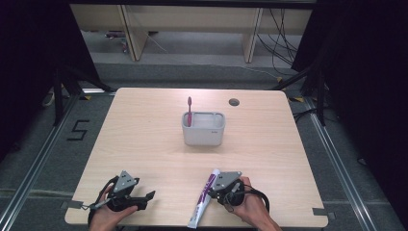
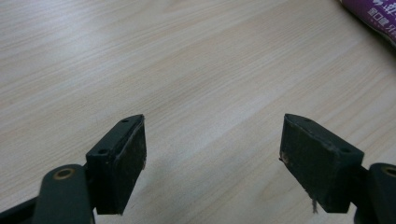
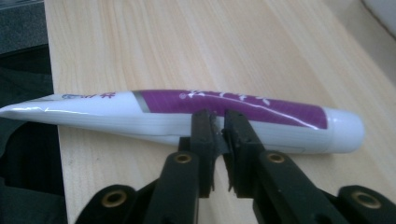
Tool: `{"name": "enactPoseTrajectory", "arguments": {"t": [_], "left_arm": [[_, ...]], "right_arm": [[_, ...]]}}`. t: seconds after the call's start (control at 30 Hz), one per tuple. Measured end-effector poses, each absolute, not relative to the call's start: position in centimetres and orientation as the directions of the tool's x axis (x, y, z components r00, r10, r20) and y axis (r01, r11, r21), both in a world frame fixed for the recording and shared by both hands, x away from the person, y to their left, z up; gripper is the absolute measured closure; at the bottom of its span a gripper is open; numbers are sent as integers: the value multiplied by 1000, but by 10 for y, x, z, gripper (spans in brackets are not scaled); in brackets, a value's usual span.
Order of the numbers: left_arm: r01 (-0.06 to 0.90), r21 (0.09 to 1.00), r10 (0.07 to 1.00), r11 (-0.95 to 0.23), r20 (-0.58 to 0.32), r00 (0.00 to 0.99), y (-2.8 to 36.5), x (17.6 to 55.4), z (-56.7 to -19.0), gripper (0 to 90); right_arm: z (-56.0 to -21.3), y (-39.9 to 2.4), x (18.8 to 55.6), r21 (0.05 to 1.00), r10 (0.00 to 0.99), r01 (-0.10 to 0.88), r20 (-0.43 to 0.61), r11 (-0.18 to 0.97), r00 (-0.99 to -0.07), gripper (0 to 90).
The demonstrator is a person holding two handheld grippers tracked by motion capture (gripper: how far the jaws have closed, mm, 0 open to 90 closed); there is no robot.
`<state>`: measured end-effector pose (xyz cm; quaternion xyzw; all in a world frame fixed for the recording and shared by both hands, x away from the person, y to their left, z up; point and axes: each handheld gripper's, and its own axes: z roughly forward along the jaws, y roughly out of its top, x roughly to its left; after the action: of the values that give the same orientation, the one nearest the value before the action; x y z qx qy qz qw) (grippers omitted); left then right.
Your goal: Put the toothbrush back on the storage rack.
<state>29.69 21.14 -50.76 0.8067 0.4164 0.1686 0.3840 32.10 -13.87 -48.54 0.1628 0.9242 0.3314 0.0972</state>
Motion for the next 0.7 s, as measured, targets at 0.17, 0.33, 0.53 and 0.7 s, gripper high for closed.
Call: {"name": "enactPoseTrajectory", "arguments": {"t": [0.17, 0.33, 0.53, 0.7], "left_arm": [[544, 763, 805, -349, -54, 591, 212, 297, -508, 224], [544, 762, 804, -352, -53, 593, 212, 297, -508, 223], [536, 758, 795, -371, -40, 605, 212, 297, -509, 223], [540, 763, 800, -355, -51, 598, 211, 297, -510, 224]], "right_arm": [[-480, -143, 328, 639, 373, 241, -77, 731, -925, 669], [-475, -141, 338, 640, 308, 154, -136, 753, -942, 456], [-474, -136, 348, 632, 246, 118, -118, 766, -962, 307], [-476, -134, 356, 625, 196, 92, -100, 775, -976, 266]]}}
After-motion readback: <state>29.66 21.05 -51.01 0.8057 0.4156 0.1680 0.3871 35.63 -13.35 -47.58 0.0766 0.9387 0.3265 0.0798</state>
